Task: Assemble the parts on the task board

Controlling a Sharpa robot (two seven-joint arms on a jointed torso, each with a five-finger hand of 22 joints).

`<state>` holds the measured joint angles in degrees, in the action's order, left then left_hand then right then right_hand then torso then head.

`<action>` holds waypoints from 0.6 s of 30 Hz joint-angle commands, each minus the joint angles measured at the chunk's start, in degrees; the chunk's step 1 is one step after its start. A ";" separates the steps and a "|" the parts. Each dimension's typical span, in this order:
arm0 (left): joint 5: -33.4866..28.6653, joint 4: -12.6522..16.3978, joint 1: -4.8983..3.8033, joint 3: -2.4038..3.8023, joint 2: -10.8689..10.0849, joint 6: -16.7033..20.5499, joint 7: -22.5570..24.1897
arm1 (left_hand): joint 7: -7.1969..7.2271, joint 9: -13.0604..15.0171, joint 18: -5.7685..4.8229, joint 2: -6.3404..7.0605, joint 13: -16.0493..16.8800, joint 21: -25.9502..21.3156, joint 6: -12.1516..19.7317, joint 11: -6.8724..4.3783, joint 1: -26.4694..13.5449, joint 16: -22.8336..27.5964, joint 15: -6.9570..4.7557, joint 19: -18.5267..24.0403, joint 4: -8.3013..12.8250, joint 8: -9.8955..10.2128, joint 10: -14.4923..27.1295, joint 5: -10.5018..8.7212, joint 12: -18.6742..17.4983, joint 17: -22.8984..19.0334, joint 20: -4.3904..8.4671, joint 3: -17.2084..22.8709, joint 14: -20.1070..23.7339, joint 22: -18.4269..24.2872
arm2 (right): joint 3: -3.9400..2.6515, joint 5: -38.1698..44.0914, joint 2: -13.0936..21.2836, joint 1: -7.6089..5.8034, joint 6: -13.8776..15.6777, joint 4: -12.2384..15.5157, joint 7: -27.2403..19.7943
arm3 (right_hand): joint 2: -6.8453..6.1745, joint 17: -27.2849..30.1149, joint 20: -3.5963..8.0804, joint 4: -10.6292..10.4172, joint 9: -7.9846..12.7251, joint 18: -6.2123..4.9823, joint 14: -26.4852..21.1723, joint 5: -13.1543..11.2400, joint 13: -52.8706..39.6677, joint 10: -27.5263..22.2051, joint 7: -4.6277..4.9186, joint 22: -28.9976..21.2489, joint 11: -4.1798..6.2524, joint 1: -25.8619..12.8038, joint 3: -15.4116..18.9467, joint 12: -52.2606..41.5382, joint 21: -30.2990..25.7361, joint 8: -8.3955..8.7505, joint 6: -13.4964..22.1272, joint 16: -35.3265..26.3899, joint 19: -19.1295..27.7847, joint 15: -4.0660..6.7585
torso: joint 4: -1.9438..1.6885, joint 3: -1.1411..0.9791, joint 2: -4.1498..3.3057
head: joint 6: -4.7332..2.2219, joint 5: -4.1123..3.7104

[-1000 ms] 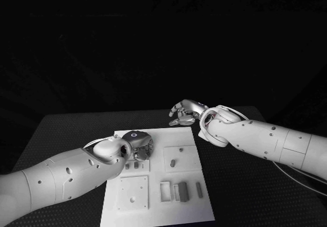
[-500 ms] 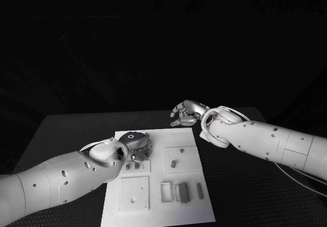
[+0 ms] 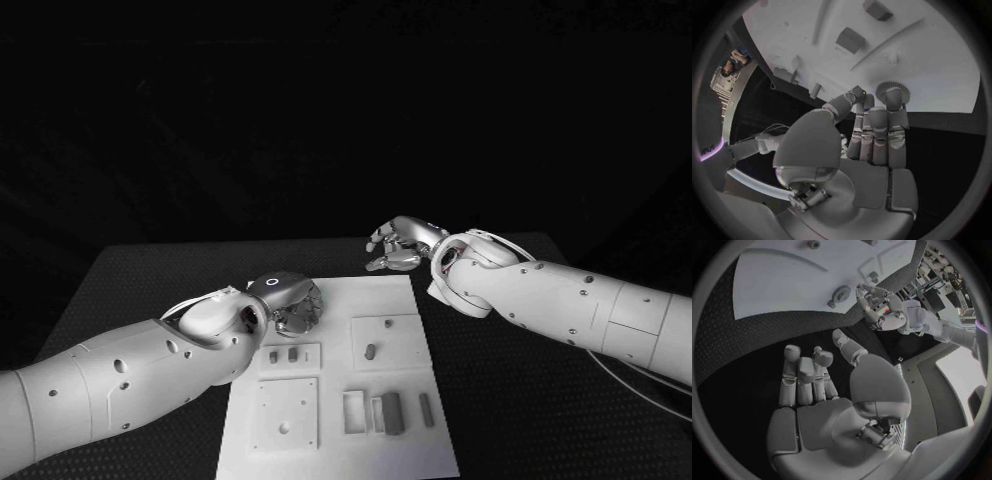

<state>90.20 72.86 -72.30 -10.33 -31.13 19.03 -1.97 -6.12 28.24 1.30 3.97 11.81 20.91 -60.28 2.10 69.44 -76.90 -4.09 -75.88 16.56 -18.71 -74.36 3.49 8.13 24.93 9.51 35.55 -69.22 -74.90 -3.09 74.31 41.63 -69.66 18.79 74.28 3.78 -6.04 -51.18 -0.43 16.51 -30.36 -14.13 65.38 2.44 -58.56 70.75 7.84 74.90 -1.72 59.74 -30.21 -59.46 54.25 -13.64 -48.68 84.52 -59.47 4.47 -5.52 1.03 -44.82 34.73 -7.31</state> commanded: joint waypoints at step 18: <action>-0.80 4.26 -1.04 0.63 -6.58 -8.24 -1.06 | 0.06 0.08 3.98 -0.40 0.04 0.39 -0.43 0.10 0.07 -0.12 -0.15 -0.31 0.13 -0.31 -0.51 0.12 0.29 0.09 0.10 0.29 -0.64 -1.28 | -0.03 0.10 0.54 0.00 -0.73 -0.30 -0.36 | 0.01 0.07 -0.06 -0.08 0.03 -0.87 0.23 0.35 0.08 0.32 0.40 0.92 0.06 -0.65 -0.26 0.08 -0.35 0.27 -0.10 -0.09 -0.43 -0.04 | -0.11 0.09 -0.01 | -0.06 1.08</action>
<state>88.28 77.19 -73.29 -9.71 -37.78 13.47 -2.68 -6.01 28.21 1.30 4.05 11.76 20.91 -60.16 2.21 69.61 -76.89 -4.20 -75.97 16.57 -18.80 -74.58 3.48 8.36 24.94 9.41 35.54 -69.34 -74.94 -3.09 74.30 42.15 -69.66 18.68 74.07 3.80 -6.04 -51.18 -0.43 16.51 -30.36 -14.13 65.38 2.44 -58.57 70.75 7.84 74.90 -1.72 59.74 -30.21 -59.46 54.25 -13.64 -48.68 84.52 -59.47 4.47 -5.56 1.03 -44.84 34.76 -6.48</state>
